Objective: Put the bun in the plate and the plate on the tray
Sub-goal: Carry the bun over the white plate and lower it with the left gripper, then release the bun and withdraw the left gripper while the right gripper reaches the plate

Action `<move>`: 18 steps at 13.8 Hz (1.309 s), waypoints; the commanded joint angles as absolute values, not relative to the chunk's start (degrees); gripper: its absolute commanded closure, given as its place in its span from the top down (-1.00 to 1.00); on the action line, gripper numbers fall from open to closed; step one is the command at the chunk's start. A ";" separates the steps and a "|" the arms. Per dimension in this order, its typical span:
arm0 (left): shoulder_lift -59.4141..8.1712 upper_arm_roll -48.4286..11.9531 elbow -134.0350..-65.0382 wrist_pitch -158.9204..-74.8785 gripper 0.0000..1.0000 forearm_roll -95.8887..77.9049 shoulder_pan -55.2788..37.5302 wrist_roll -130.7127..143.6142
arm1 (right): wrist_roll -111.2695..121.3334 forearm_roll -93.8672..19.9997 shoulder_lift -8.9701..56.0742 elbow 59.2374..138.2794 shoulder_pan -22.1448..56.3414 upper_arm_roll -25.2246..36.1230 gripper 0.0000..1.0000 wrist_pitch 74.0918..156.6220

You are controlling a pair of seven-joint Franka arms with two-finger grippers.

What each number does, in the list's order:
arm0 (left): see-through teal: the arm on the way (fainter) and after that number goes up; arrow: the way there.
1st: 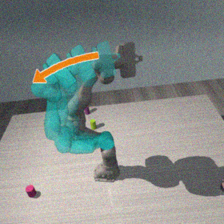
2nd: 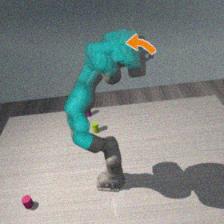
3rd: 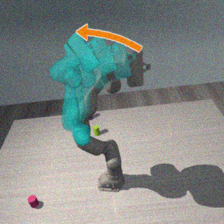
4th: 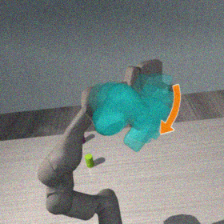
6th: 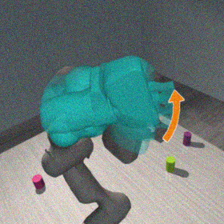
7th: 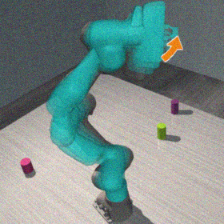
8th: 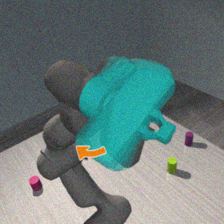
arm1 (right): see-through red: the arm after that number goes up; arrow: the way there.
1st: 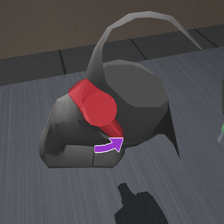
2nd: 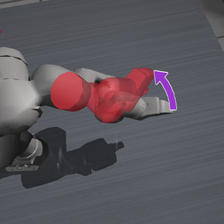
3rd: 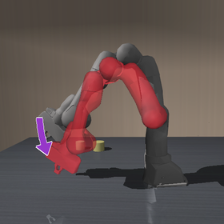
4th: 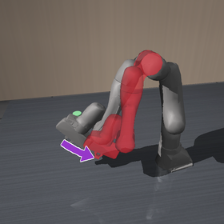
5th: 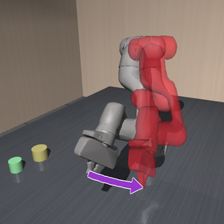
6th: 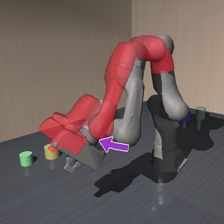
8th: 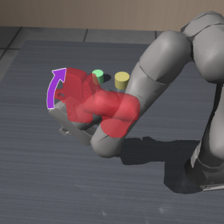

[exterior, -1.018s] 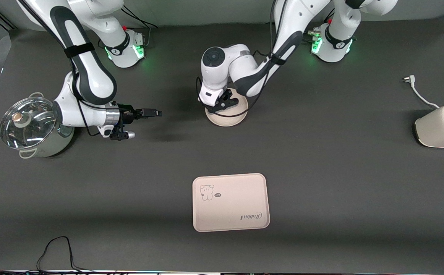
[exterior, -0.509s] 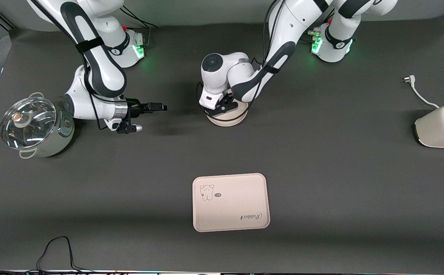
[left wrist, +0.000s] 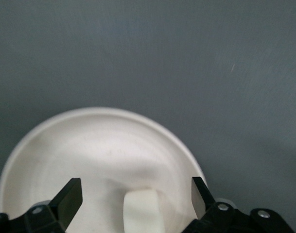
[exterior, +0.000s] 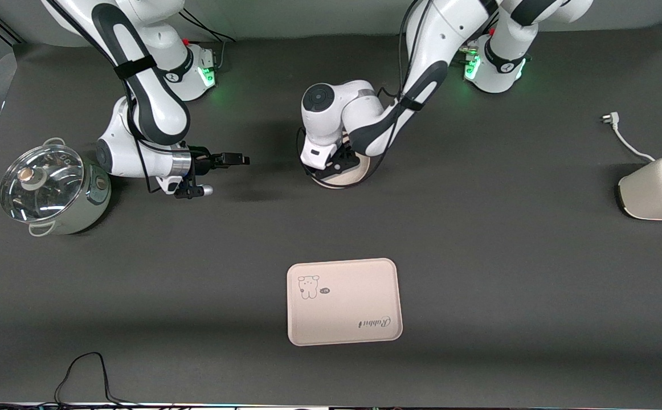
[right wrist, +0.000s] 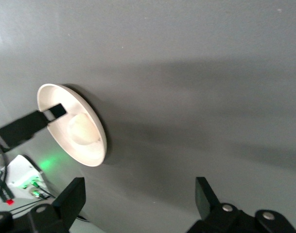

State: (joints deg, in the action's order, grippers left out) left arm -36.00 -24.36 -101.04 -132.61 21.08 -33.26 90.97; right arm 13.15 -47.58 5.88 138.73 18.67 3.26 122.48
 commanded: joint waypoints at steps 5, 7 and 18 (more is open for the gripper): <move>-20.94 -27.69 -102.04 -120.95 1.00 17.58 -16.73 74.64 | 12.66 -60.70 8.16 143.00 32.49 3.43 1.00 137.96; -17.42 -27.69 -101.34 -116.04 1.00 16.53 -11.45 67.97 | 12.66 -66.67 10.80 142.91 38.91 3.52 1.00 144.37; -9.41 -26.98 -94.39 -97.65 1.00 6.59 16.69 27.70 | 12.57 -84.46 17.40 139.75 52.99 3.25 1.00 156.27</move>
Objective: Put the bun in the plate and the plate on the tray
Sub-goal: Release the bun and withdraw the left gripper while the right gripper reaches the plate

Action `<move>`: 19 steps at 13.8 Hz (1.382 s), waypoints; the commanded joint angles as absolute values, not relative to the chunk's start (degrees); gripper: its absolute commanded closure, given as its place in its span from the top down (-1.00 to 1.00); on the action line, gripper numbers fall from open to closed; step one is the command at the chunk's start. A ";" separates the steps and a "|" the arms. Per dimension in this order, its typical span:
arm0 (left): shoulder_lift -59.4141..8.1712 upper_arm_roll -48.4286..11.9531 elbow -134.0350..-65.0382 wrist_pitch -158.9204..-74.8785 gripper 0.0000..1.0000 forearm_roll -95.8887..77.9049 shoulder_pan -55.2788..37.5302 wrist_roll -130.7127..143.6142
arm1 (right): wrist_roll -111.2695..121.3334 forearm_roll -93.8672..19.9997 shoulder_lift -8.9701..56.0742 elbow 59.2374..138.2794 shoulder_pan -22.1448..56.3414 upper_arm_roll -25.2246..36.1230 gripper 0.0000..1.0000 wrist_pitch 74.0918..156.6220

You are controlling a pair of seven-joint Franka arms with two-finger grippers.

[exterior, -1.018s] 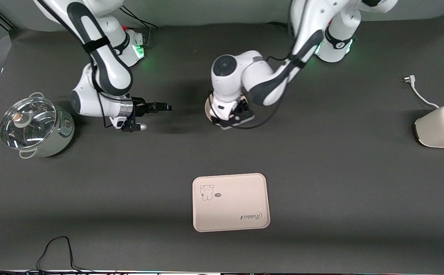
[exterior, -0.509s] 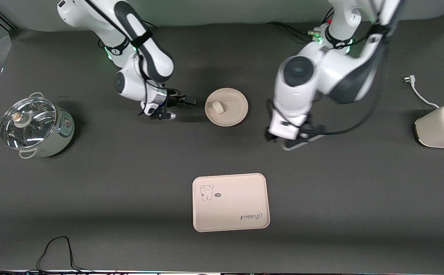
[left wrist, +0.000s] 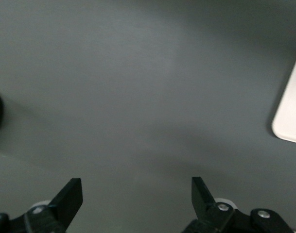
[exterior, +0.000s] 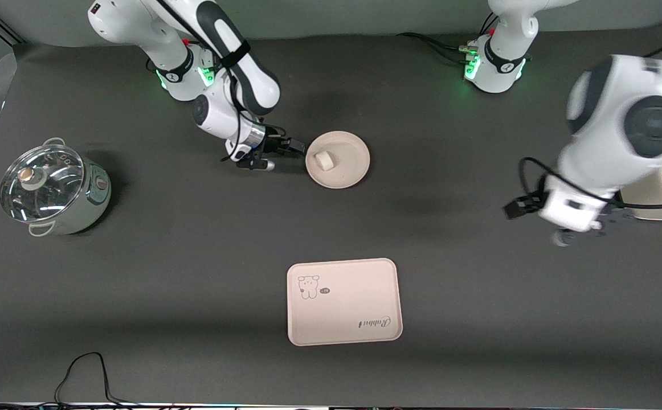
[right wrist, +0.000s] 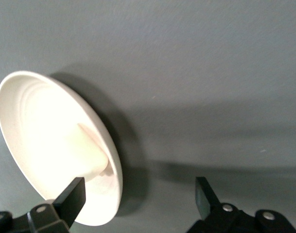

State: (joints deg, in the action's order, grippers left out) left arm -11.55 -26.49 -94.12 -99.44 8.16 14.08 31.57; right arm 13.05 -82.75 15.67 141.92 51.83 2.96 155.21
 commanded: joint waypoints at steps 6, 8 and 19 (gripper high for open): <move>-6.07 -7.16 -94.74 -94.92 1.00 1.42 6.53 12.17 | 12.57 -89.64 21.70 135.10 57.48 3.25 0.69 159.87; -5.19 -1.86 -95.27 -94.04 1.00 0.88 2.30 8.45 | 12.39 -89.74 22.32 134.56 57.57 3.16 0.46 160.57; -1.85 -2.64 -94.75 -93.87 1.00 0.61 1.49 8.35 | 12.92 -89.56 22.85 133.95 58.27 3.08 -1.00 161.01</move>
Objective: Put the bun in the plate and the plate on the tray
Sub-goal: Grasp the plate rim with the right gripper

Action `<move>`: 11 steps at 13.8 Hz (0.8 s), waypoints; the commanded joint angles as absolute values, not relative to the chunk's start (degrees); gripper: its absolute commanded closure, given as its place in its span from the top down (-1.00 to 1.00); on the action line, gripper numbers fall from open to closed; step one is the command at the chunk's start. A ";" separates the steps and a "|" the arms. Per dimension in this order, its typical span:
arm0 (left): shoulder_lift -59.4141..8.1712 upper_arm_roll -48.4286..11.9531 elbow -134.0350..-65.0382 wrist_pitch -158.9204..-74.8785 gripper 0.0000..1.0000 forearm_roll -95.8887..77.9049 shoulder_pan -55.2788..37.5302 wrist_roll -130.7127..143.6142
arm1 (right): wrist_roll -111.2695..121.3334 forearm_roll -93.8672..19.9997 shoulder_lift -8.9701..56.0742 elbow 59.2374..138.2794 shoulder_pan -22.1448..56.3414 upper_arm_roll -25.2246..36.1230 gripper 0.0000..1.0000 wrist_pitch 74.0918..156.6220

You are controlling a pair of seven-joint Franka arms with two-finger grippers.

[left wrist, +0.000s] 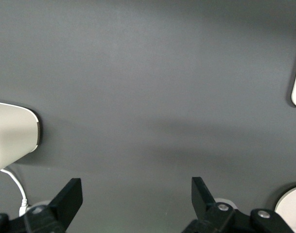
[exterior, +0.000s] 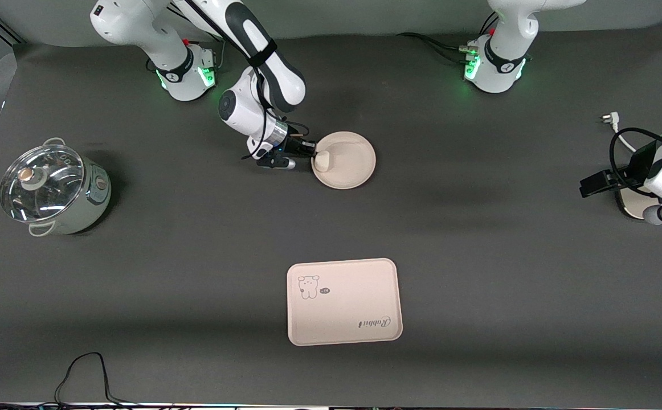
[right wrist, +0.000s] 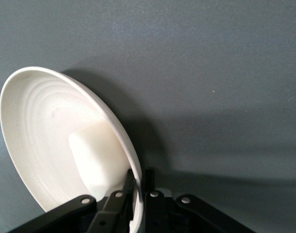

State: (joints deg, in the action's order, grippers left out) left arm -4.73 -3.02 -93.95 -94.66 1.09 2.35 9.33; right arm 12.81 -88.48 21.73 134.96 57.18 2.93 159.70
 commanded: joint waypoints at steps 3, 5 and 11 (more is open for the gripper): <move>0.08 -2.64 -94.75 -93.69 1.00 0.88 1.67 8.35 | 12.75 -89.56 22.76 133.95 58.18 3.16 -1.00 161.10; 1.31 -2.46 -94.75 -93.60 1.00 0.62 1.85 8.26 | 12.66 -89.12 22.33 133.95 57.57 3.25 -1.00 160.93; 0.44 -2.55 -94.48 -94.57 1.00 0.44 1.85 6.15 | 12.13 -86.07 19.87 134.21 57.22 5.00 -1.00 160.05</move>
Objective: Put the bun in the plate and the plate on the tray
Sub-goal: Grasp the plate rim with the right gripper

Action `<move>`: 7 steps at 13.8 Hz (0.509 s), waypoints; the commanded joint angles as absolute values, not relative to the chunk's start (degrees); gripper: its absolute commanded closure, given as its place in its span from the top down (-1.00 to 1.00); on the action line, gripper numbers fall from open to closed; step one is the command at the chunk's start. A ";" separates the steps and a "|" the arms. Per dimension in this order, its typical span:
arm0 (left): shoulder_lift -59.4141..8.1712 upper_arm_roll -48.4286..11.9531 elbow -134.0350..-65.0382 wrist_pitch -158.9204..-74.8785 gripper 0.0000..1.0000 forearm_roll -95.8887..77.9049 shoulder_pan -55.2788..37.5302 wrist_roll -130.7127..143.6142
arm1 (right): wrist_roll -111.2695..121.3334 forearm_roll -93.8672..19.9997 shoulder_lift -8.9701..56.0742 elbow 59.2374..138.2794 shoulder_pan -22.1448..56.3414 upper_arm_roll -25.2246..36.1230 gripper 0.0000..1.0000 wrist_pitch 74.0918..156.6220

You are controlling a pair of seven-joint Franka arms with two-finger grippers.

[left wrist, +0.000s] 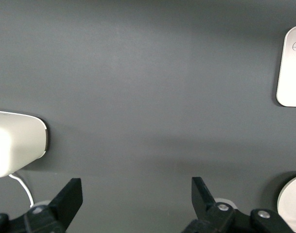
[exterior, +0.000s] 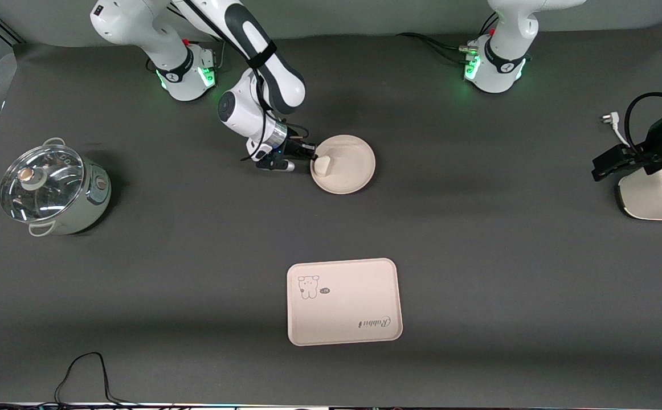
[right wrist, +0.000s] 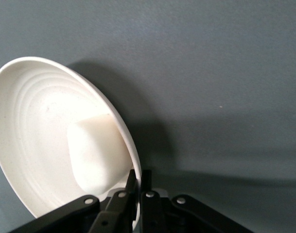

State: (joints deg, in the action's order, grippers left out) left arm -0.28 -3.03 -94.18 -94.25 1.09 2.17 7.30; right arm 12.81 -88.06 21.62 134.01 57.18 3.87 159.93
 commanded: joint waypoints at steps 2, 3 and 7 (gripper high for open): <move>0.70 -2.64 -93.78 -94.13 1.00 0.18 1.76 6.59 | 9.51 -81.93 18.03 134.56 57.22 7.20 -1.00 156.29; 0.79 -2.64 -92.30 -93.78 1.00 0.09 1.76 6.94 | 6.71 -77.48 16.97 134.56 57.30 8.86 -1.00 154.36; 0.88 -2.55 -88.86 -90.70 1.00 -2.81 1.76 7.47 | -10.61 -48.05 11.70 130.54 57.39 19.57 -1.00 137.51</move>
